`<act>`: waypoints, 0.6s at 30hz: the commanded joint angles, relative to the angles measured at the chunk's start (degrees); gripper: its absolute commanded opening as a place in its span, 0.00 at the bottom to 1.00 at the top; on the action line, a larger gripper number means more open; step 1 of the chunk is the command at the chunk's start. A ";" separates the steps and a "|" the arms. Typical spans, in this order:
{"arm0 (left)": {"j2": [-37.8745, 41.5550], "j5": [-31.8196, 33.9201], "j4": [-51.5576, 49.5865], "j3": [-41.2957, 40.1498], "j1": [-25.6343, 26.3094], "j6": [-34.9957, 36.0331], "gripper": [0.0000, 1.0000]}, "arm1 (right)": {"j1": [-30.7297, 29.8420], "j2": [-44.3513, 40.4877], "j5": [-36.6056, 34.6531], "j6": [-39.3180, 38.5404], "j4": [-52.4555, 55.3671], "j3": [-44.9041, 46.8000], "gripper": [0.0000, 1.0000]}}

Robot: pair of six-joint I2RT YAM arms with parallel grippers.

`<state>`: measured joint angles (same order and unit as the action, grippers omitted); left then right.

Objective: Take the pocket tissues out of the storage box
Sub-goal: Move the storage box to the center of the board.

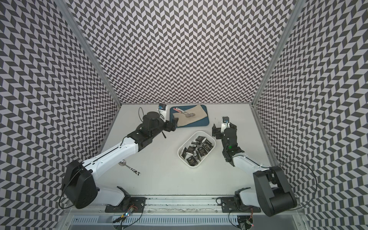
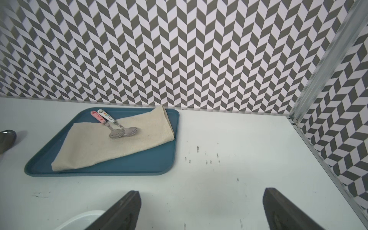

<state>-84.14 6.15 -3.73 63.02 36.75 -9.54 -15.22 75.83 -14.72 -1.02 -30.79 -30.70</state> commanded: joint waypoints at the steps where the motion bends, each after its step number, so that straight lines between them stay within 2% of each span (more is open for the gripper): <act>1: -4.88 -2.36 -8.31 2.20 4.85 -1.70 0.86 | -0.25 -0.63 -3.71 2.13 1.68 -1.39 0.99; 9: -14.63 -2.27 -10.26 7.25 10.41 -1.54 0.72 | -0.19 0.96 -4.59 3.18 2.05 -1.98 1.00; 18: -19.32 0.83 -10.60 9.70 11.18 -1.56 0.63 | -0.16 2.12 -4.27 3.24 1.71 -2.43 1.00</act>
<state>-102.37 4.95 -13.26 70.98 47.64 -11.11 -15.22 77.45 -18.44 1.61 -27.38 -31.68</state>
